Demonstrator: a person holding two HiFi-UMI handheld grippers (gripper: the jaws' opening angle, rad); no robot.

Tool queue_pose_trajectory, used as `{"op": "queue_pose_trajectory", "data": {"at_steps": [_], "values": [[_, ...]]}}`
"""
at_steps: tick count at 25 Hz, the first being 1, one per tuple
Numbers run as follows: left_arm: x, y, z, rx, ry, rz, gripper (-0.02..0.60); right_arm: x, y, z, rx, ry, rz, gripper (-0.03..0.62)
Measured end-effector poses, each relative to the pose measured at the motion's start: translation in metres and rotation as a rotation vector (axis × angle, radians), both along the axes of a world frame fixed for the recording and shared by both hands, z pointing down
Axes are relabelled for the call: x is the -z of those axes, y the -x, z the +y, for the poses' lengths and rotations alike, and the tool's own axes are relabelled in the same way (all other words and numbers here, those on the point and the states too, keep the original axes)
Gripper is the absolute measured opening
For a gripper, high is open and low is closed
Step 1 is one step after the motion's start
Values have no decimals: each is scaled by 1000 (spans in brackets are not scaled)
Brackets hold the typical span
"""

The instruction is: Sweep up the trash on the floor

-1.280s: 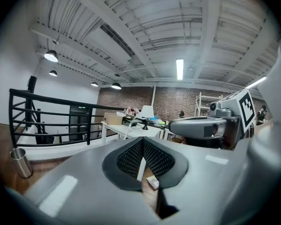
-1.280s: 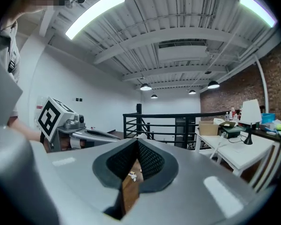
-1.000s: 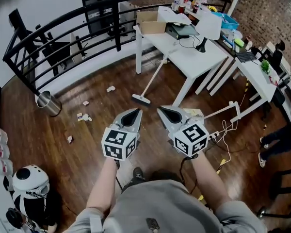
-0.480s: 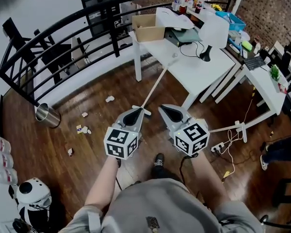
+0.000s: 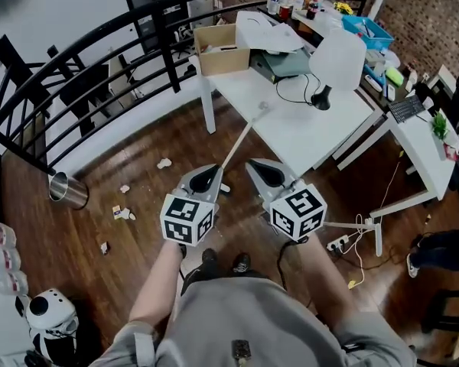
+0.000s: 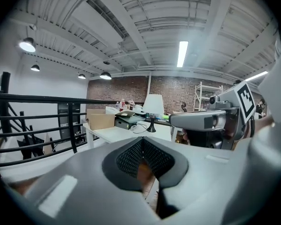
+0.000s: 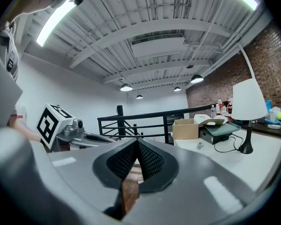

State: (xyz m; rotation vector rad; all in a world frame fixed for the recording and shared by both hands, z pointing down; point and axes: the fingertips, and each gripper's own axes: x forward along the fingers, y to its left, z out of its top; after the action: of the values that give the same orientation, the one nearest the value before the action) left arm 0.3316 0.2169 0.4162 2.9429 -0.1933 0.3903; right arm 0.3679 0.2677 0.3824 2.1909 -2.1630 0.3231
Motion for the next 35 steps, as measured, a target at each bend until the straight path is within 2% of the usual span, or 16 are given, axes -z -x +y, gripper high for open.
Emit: {"op": "queue_pose_trajectory", "data": {"at_steps": [8, 14, 19, 24, 28, 32, 35], "values": [[-25, -80, -54, -80, 42, 2, 8, -10, -75, -46, -101, 63, 32, 0], [-42, -137, -67, -166, 74, -12, 15, 1, -125, -59, -196, 98, 48, 0], [-57, -177, -74, -215, 88, -25, 71, -6, -156, -63, -243, 123, 38, 0], [-79, -225, -71, -247, 49, -68, 179, -3, -185, -58, -250, 111, 34, 0], [-107, -268, -72, -238, 25, -121, 244, -1, -208, -53, -246, 100, 34, 0], [-127, -298, -79, -181, 33, -162, 244, -7, -227, -42, -236, 104, 15, 0], [-140, -318, -83, -151, 9, -182, 242, -18, -243, -30, -243, 122, -3, 0]]}}
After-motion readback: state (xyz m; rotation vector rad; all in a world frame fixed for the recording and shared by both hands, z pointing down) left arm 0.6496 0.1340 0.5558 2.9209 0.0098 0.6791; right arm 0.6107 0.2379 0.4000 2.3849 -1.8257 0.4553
